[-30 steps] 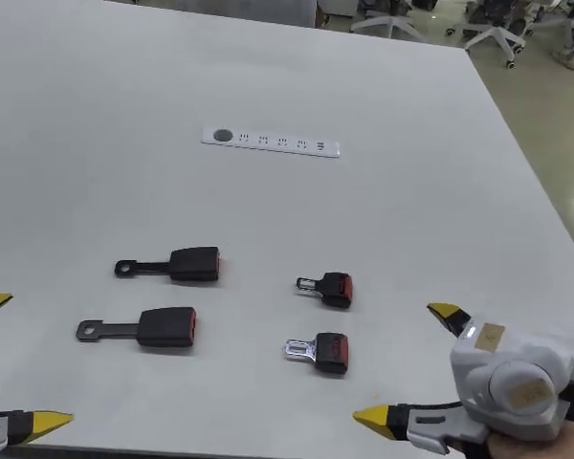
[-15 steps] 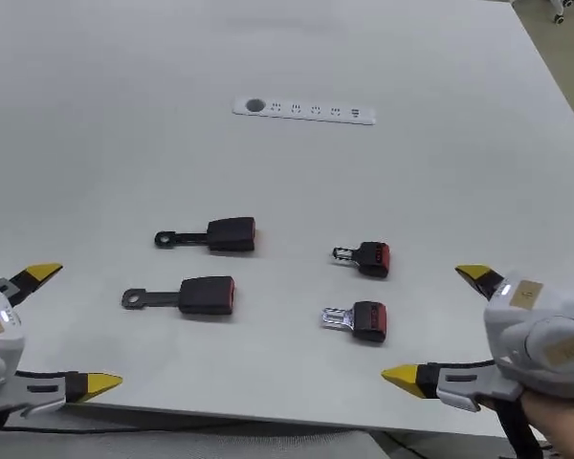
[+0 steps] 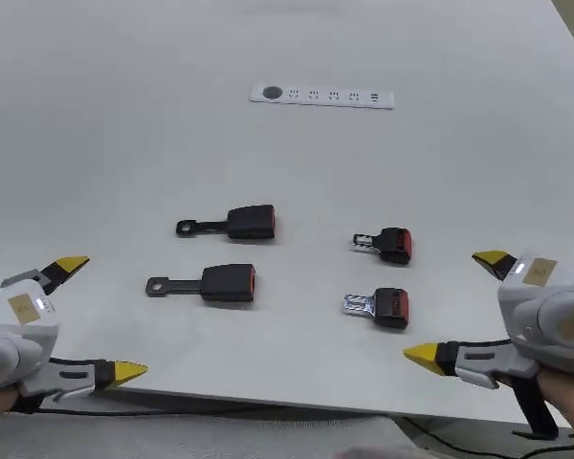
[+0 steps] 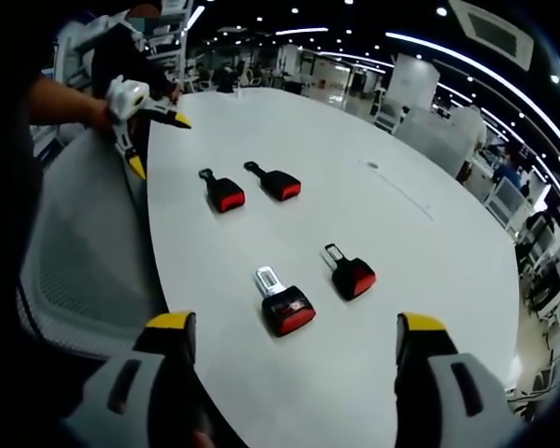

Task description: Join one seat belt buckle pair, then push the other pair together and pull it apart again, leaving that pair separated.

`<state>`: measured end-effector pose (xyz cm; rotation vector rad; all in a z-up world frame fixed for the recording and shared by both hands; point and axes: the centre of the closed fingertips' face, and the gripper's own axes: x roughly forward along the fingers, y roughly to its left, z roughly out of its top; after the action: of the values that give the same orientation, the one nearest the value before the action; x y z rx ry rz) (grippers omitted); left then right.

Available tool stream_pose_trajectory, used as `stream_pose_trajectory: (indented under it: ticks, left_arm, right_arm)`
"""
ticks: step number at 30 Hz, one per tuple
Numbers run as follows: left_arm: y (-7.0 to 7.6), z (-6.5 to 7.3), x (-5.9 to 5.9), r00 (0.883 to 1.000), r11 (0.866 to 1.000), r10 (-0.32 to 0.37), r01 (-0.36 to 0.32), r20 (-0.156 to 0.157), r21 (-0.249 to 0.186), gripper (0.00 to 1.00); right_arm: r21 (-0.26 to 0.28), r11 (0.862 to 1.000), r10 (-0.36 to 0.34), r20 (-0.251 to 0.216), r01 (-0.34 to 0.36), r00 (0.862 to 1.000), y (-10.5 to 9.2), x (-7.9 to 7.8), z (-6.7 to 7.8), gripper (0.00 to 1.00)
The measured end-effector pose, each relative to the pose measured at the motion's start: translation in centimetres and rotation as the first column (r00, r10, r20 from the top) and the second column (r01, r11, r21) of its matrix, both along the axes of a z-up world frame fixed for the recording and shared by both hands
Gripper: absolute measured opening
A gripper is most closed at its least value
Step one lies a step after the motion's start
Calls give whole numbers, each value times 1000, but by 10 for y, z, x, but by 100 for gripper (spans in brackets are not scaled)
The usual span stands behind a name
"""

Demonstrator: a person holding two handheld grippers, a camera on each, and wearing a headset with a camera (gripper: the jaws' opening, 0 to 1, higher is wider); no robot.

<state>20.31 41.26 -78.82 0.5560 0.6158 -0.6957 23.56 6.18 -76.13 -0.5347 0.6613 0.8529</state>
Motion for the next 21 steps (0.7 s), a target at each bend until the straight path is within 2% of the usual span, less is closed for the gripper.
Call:
stream_pose_trajectory:
  ticks: [5,7,9,11,21]
  left_arm:
    - [1,-3,-1,1000,1000,-5,5,-9,14,98]
    - [2,-2,-1,1000,1000,2,-2,-8,13,98]
    - [2,-2,0,1000,1000,6,-6,-8,9,97]
    - [5,3,3,1000,1000,0,-1,27,30,95]
    - [10,-4,2,1000,999,11,-11,0,39,93]
  right_arm:
    - [-11,1000,27,2,-27,1000,3,-1,-1,88]
    - [-39,998,58,12,-57,998,2,-2,-4,86]
    - [-40,998,57,10,-56,998,1,-2,-5,85]
    - [-31,998,51,7,-50,999,1,-2,-5,85]
    - [-25,999,45,-21,-46,999,2,-6,-15,87]
